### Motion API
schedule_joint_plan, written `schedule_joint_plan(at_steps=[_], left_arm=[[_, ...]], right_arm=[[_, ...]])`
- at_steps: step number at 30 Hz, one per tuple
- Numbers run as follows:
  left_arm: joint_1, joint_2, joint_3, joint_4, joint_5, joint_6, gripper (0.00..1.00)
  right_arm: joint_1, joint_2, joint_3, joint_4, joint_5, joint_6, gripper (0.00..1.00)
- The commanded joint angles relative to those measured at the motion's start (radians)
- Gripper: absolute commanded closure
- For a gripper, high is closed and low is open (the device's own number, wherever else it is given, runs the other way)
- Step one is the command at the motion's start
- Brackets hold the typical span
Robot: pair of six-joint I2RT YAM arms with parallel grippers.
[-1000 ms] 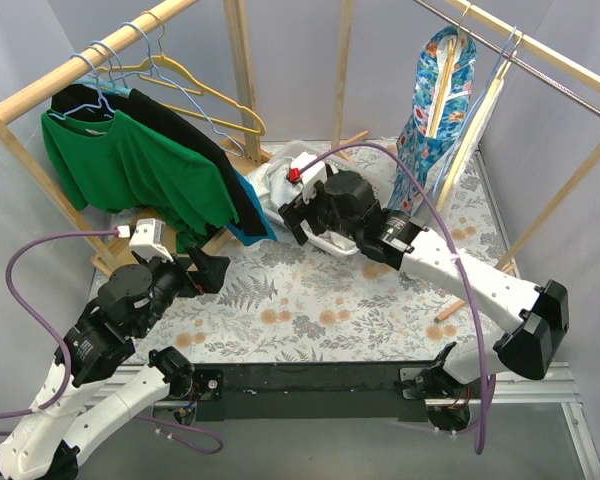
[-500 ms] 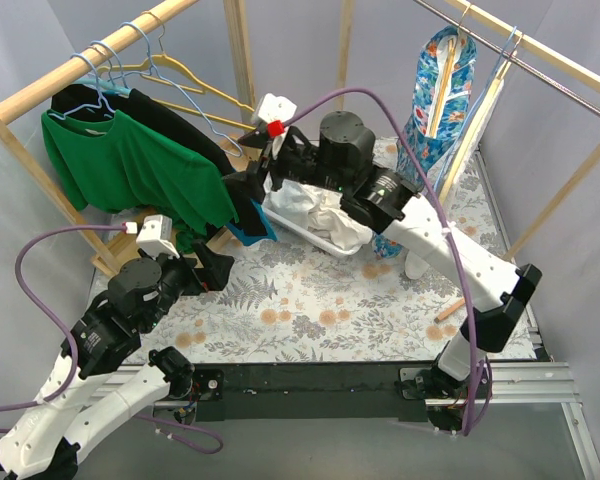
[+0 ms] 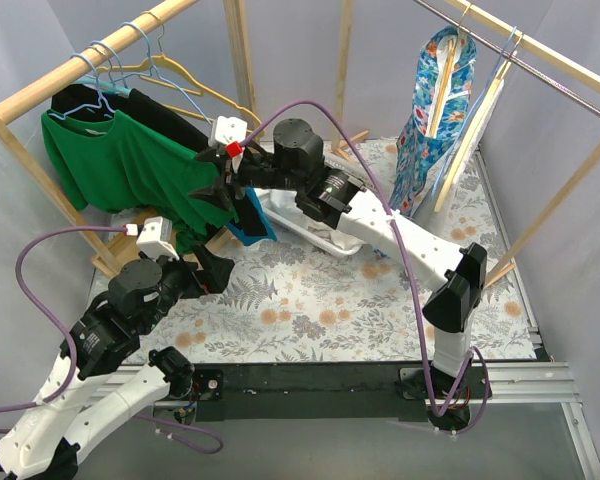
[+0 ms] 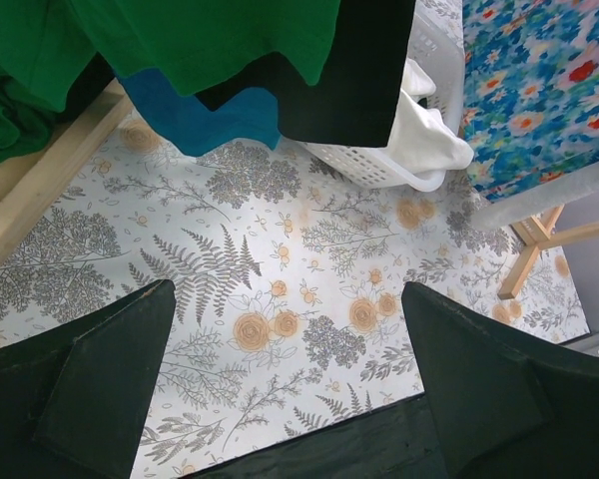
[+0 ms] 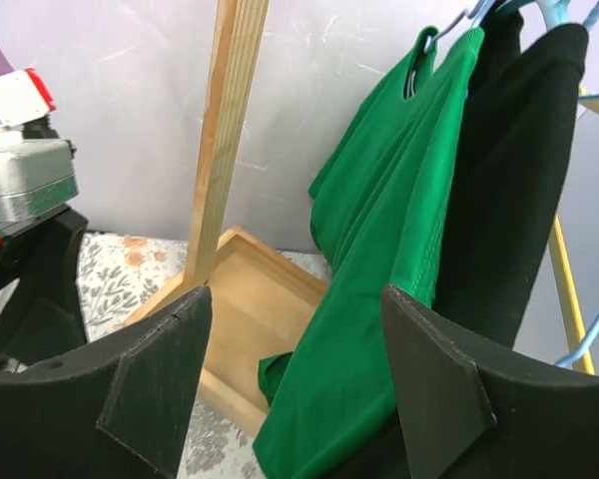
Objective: Remove the t-shirt from the hanger
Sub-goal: Pick up the hanger from the clothesline.
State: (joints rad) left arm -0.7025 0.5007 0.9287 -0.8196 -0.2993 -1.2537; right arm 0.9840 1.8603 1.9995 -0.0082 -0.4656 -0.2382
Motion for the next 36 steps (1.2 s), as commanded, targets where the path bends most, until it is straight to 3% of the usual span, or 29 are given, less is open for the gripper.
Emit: schedule_joint_plan(at_steps=[1,12,23,29,32,36], left_arm=[[-0.003,-0.011,0.03,-0.029,0.009,-0.01,0.02],[-0.003,-0.027,0.022,-0.032,0.011,-0.013,0.02],[-0.003,-0.033,0.021,-0.027,0.009,-0.007,0.02],[-0.003,-0.033,0.018,-0.015,0.011,-0.004,0.02],[-0.003,-0.033,0.015,-0.012,0.011,-0.003,0.02],[-0.003,-0.03,0.013,-0.007,0.014,-0.001,0.02]], right_arm=[[0.008,0.039,0.084,0.116,0.039,-0.041,0.25],[0.008,0.135,0.11,0.186,0.235,-0.092,0.26],[0.022,0.134,0.07,0.255,0.315,-0.131,0.25],[0.022,0.195,0.171,0.139,0.324,-0.124,0.27],[0.022,0.197,0.159,0.123,0.315,-0.11,0.38],[0.024,0.183,0.133,0.132,0.321,-0.096,0.74]])
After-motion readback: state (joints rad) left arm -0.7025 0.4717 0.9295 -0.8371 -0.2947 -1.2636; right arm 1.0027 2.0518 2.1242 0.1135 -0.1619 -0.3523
